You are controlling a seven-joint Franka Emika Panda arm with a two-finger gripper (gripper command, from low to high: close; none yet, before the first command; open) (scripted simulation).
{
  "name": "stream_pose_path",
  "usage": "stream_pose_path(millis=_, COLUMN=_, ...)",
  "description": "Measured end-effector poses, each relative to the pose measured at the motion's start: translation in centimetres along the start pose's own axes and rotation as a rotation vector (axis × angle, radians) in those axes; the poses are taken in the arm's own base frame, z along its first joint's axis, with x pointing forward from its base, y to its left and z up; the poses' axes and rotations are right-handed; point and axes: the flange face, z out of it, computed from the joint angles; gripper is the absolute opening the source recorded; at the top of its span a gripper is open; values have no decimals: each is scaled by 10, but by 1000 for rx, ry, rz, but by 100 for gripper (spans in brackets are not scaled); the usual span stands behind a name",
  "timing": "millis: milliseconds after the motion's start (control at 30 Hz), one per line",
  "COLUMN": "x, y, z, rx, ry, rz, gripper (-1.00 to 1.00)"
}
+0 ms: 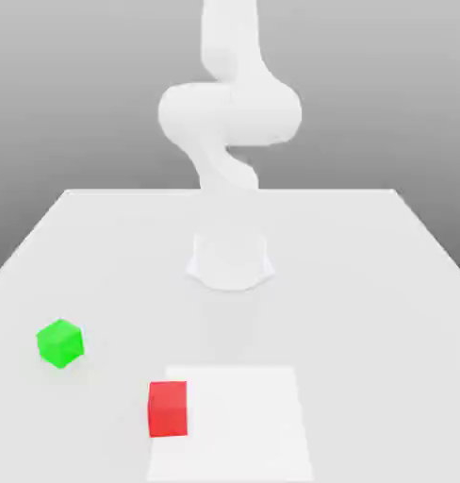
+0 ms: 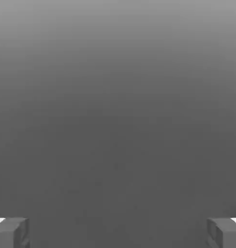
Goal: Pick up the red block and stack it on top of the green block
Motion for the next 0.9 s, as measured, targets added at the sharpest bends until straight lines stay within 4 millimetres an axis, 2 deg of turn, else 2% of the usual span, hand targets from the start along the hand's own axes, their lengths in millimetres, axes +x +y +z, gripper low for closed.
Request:
stream_pose_path(millis=200, x=-11, y=44, z=135, rx=-140, ry=-145, rz=-22, gripper=0)
stream_pose_path(millis=333, x=-32, y=85, z=211, rx=-230, ry=-240, rz=-34, gripper=0)
stream_pose_path(millis=433, x=-54, y=122, z=261, rx=-298, ry=-312, rz=-43, gripper=0)
stream_pose_path(millis=567, x=-91, y=178, z=316, rx=-388, ry=-407, rz=-54, gripper=0)
stream_pose_path(millis=700, x=-132, y=237, z=355, rx=-474, ry=-499, rz=-62, gripper=0)
stream_pose_path(millis=900, x=-168, y=275, z=405, rx=-492, ry=-521, rz=-70, gripper=0)
